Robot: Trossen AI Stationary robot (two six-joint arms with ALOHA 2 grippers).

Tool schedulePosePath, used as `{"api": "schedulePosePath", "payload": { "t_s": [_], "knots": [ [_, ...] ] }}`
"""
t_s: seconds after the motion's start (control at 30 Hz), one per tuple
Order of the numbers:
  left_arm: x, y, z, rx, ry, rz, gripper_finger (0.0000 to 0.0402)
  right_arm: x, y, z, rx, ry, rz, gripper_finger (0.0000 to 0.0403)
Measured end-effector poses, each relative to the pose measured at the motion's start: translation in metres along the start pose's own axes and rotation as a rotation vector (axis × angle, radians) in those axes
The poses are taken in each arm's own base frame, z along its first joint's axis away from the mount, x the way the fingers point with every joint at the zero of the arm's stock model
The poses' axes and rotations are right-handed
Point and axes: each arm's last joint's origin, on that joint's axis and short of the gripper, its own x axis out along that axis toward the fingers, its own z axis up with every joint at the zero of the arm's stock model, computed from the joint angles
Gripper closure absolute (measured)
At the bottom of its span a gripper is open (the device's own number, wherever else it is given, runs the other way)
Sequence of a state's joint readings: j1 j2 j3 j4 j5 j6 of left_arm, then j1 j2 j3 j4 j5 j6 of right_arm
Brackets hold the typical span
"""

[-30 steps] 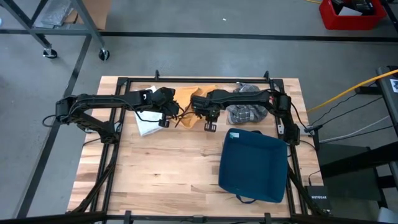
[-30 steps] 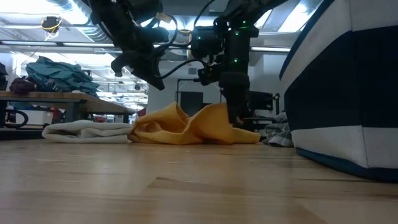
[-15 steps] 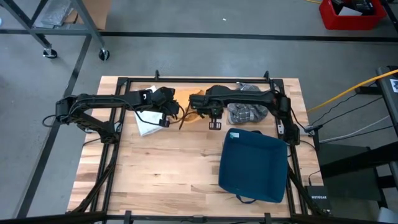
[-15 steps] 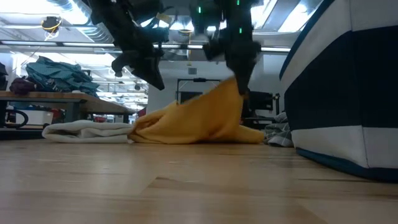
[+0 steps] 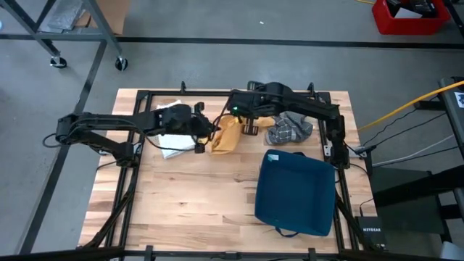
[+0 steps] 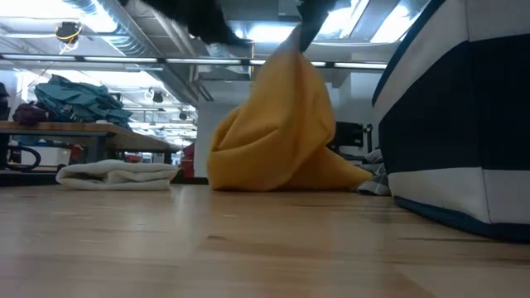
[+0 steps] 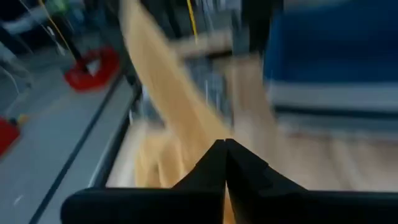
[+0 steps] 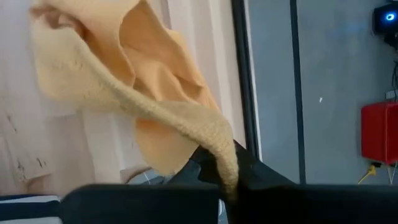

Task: Fold towel
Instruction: Fold the yellow towel

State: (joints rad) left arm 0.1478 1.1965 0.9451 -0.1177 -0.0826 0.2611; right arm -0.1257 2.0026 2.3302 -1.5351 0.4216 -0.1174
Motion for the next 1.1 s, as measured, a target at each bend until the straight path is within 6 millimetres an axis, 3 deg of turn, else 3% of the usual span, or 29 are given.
{"api": "schedulePosePath", "payload": {
  "t_s": [0.13, 0.3, 0.47, 0.77, 0.93, 1.1],
  "knots": [
    [-0.029, 0.007, 0.029, -0.144, -0.235, 0.046, 0.0401, -0.003, -0.001, -0.001, 0.011, -0.007, 0.006, 0.0402],
    [-0.038, 0.012, 0.034, -0.325, -0.297, 0.043, 0.0394, -0.001, 0.001, 0.008, 0.039, -0.089, 0.054, 0.0402],
    [-0.025, 0.008, 0.024, -0.392, -0.2, 0.025, 0.0343, -0.001, 0.0, 0.019, 0.081, -0.195, 0.054, 0.0402],
    [-0.004, 0.008, 0.026, -0.468, -0.255, 0.042, 0.0232, -0.001, 0.0, 0.028, 0.11, -0.273, 0.063, 0.0403],
    [0.005, 0.009, 0.02, -0.438, -0.206, 0.12, 0.0208, 0.001, 0.002, 0.031, 0.108, -0.294, 0.113, 0.0403],
    [0.012, 0.014, 0.015, -0.408, -0.178, 0.184, 0.0211, 0.001, 0.003, 0.032, 0.134, -0.299, 0.157, 0.0403]
  ]
}}
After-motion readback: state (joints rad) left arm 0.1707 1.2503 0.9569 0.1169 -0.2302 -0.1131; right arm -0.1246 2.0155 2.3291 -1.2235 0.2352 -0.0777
